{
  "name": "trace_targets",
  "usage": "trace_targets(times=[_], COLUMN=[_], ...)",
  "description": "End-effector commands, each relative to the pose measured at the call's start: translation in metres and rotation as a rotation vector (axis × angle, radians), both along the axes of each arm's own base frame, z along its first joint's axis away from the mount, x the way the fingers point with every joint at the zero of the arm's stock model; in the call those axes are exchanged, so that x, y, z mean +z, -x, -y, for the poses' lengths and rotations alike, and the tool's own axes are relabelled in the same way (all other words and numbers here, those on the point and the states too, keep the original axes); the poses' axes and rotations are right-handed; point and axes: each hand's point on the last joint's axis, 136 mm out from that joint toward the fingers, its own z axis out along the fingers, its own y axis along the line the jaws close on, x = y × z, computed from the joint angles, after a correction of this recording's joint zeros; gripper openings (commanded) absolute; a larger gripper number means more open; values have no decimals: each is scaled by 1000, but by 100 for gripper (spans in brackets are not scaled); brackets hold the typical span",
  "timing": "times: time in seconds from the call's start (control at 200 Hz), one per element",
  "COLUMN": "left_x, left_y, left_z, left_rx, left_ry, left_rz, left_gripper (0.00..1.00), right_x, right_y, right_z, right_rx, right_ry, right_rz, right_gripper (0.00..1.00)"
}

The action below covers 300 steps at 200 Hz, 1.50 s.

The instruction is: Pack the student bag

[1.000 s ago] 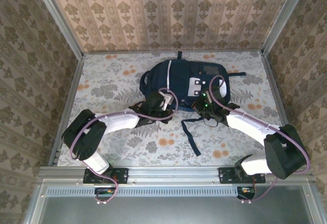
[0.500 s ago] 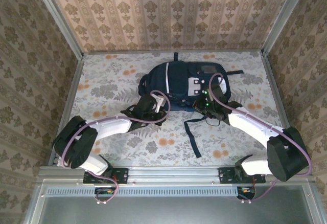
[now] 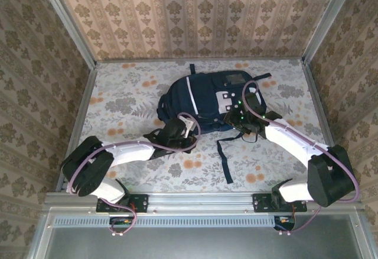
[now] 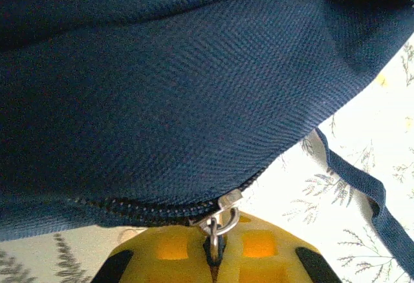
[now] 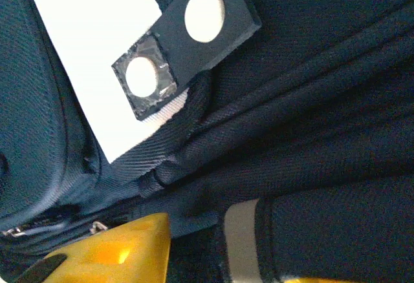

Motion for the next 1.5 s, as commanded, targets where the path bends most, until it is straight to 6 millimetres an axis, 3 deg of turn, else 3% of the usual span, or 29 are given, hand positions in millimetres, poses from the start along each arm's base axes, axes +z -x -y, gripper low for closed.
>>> trace_targets(times=[0.0, 0.14, 0.32, 0.48, 0.69, 0.945, 1.015, 1.29, 1.495], left_x=[8, 18, 28, 28, 30, 32, 32, 29, 25], left_y=[4, 12, 21, 28, 34, 39, 40, 40, 34], left_z=[16, 36, 55, 62, 64, 63, 62, 53, 30], left_rx=[-8, -54, -104, -125, -137, -140, -140, -128, -73], left_ry=[6, 28, 51, 54, 64, 68, 67, 43, -5], left_rz=[-14, -2, 10, 9, 11, 20, 19, 29, 42], left_gripper=[0, 0, 0, 0, 0, 0, 0, 0, 0], right_x=[35, 49, 32, 21, 14, -2, -7, -10, -9], right_y=[-2, 25, 47, 60, 60, 43, 40, 31, 34], right_z=[11, 12, -5, -30, -56, -65, -63, -54, -44], right_rx=[-109, -177, -191, -151, -145, -207, -227, -243, -250], right_ry=[-65, -154, -326, -358, -400, -451, -436, -361, -318], right_rz=[94, 140, 118, 98, 107, 117, 119, 139, 150], right_gripper=[44, 47, 48, 48, 55, 56, 50, 0, 0])
